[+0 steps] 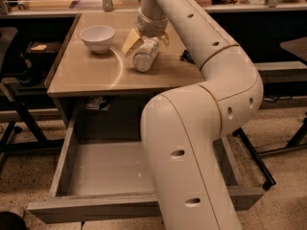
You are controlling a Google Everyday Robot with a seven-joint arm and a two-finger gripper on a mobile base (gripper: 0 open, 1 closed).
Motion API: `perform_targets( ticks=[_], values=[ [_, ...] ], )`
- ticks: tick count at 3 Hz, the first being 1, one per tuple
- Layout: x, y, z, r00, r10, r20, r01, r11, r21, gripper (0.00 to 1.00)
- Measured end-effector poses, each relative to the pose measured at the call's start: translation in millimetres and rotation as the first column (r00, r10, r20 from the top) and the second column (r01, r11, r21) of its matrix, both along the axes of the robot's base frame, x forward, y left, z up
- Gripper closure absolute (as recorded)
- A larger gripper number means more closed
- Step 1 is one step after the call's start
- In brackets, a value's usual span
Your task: Place blue plastic bottle into top drawer
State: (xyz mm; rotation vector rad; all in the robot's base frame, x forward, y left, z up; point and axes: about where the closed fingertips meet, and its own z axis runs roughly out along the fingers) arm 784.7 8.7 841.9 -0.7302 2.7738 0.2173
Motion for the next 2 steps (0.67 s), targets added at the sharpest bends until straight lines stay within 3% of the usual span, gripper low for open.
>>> perform_targets(
  ticks=[2],
  values=[
    [4.2, 3.3, -3.0, 1.0000, 0.000, 0.010, 0.000, 1.000, 0.006, 0.59]
  ],
)
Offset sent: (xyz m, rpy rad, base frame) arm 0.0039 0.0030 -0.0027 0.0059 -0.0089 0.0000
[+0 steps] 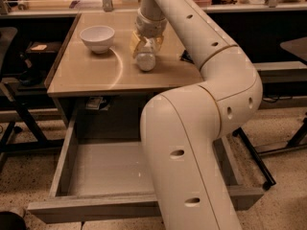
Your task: Place blue plastic bottle into top drawer
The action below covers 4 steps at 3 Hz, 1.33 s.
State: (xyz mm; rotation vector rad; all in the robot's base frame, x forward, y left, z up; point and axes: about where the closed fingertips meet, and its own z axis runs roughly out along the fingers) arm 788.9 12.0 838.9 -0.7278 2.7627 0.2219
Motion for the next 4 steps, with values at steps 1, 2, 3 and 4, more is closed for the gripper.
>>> perform_targets(
  ticks=[1, 2, 3, 4],
  values=[
    [0.0, 0.0, 0.0, 1.0000, 0.000, 0.000, 0.000, 1.000, 0.000, 0.83],
    [-1.1, 6.3, 19.7, 0.9958, 0.071, 0.057, -0.071, 0.997, -0.002, 1.00],
    [-16.1, -3.8, 56.7, 0.9744, 0.178, 0.138, -0.177, 0.984, -0.015, 1.00],
    [-40.9, -27.9, 83.6, 0.9538, 0.237, 0.185, -0.239, 0.971, -0.011, 1.00]
  ],
)
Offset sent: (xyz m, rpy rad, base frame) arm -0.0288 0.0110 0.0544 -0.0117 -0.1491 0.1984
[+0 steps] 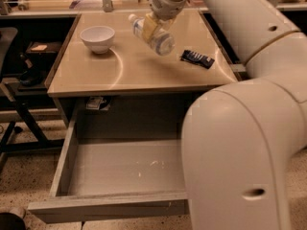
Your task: Place blue plastic bottle into top drawer
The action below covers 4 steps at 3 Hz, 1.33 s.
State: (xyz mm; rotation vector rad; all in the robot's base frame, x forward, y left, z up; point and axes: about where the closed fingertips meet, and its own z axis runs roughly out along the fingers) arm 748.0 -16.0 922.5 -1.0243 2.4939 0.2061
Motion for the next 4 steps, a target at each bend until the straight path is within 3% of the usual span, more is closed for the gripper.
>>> perform_targets(
  ticks=[1, 2, 3, 4],
  values=[
    [-33.2, -20.8, 3.2, 0.9949, 0.098, 0.022, -0.099, 0.995, 0.028, 1.00],
    [-37.8, -24.4, -8.3, 0.9934, 0.115, 0.007, -0.115, 0.993, 0.018, 1.00],
    [-55.2, -25.8, 3.3, 0.9935, 0.112, 0.021, -0.112, 0.994, 0.013, 1.00],
    [-96.2, -28.9, 11.4, 0.9965, 0.079, 0.028, -0.079, 0.997, 0.003, 1.00]
  ],
)
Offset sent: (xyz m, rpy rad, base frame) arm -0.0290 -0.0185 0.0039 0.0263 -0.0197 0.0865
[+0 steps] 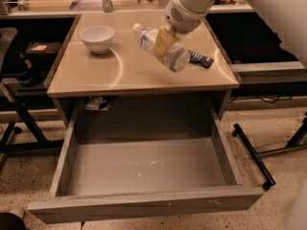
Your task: Place blue plastic bottle into top drawer
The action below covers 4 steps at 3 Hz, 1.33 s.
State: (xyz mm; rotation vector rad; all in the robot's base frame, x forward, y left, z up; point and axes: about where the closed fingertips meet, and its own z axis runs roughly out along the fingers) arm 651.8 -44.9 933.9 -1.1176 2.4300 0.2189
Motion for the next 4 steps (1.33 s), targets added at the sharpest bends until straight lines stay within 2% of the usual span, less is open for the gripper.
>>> perform_targets(
  ticks=[1, 2, 3, 4],
  values=[
    [-50.3, 1.1, -12.7, 0.9990, -0.028, -0.034, 0.026, 0.999, -0.032, 1.00],
    [-101.6, 0.1, -44.4, 0.9907, -0.014, -0.135, 0.006, 0.998, -0.058, 1.00],
    [-116.6, -0.7, -57.6, 0.9854, -0.010, -0.170, -0.002, 0.998, -0.070, 1.00],
    [-130.8, 5.2, -53.6, 0.9854, -0.013, -0.170, 0.003, 0.998, -0.057, 1.00]
  ],
)
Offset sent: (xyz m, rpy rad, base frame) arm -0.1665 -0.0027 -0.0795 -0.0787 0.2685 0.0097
